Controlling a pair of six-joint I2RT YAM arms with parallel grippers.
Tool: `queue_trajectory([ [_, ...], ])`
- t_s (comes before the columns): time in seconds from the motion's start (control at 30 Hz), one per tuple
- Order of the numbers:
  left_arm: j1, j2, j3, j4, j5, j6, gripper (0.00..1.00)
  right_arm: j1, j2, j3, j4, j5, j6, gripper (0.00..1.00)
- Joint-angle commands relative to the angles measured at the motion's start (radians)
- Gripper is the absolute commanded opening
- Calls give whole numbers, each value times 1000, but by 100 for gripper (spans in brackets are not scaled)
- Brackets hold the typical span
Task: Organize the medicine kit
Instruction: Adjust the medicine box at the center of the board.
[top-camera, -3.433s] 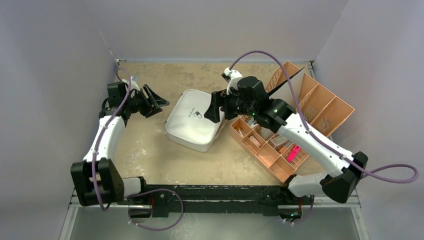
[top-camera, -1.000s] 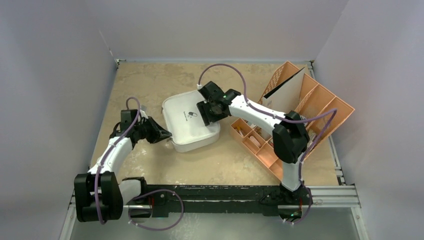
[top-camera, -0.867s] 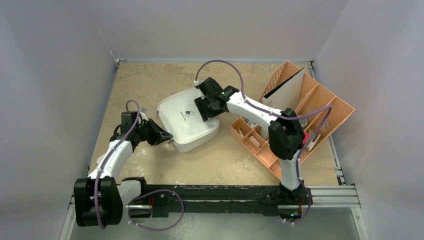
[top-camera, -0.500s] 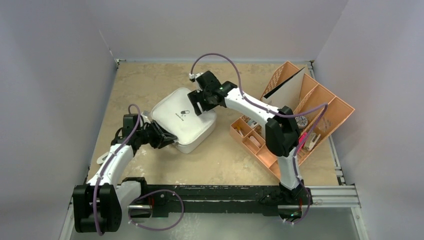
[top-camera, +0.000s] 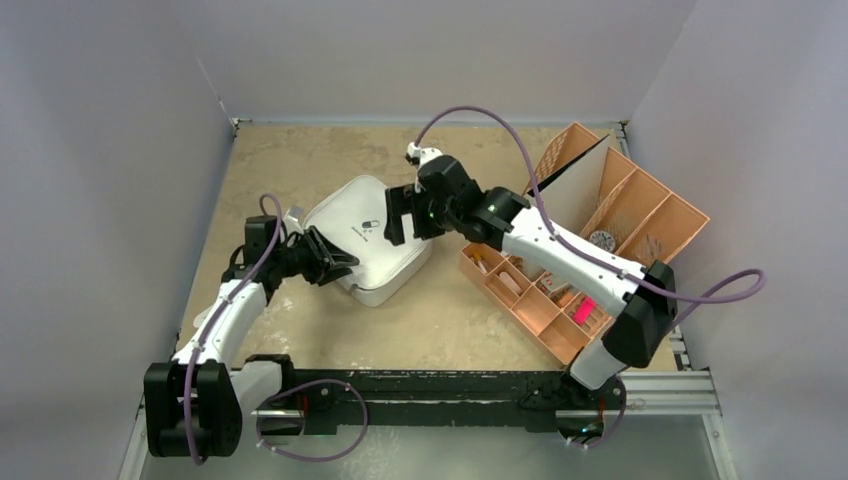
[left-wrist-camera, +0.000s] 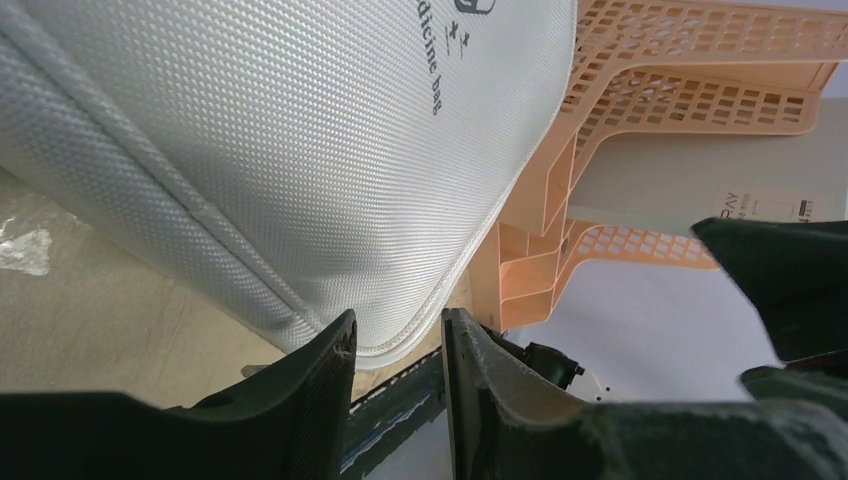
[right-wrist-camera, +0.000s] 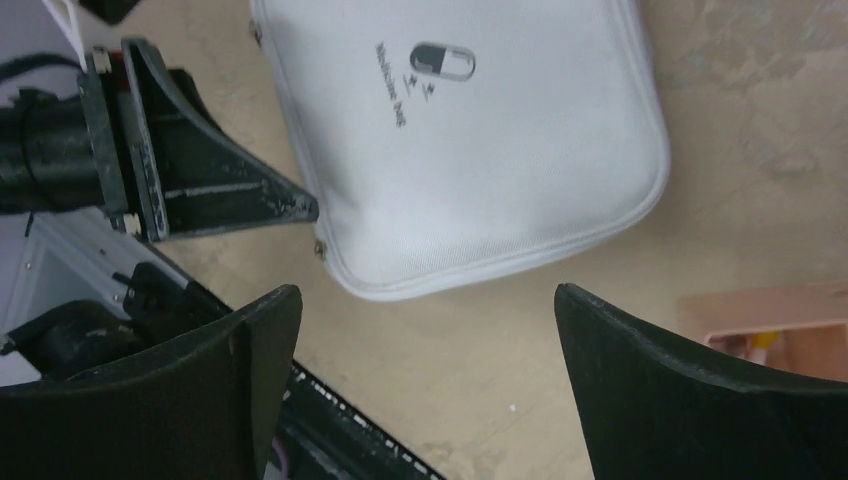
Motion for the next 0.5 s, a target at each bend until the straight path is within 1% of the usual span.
queue_trajectory([
  [0.0,-44,14,-22,95,8,-17,35,51,-72,-128,33,5,145,96],
  [0.17,-112,51,-19,120,-47,-29,35,88,-142,-241,85,14,202,92],
  [0.27,-118,51,33,25,-99,18,40,99,-160,-285,92,13,210,91],
  [0.37,-118,19,86,-118,-177,89,46,113,-172,-319,102,18,223,90],
  [0.47,-117,-16,153,-229,-263,162,49,151,-184,-358,144,46,292,88],
])
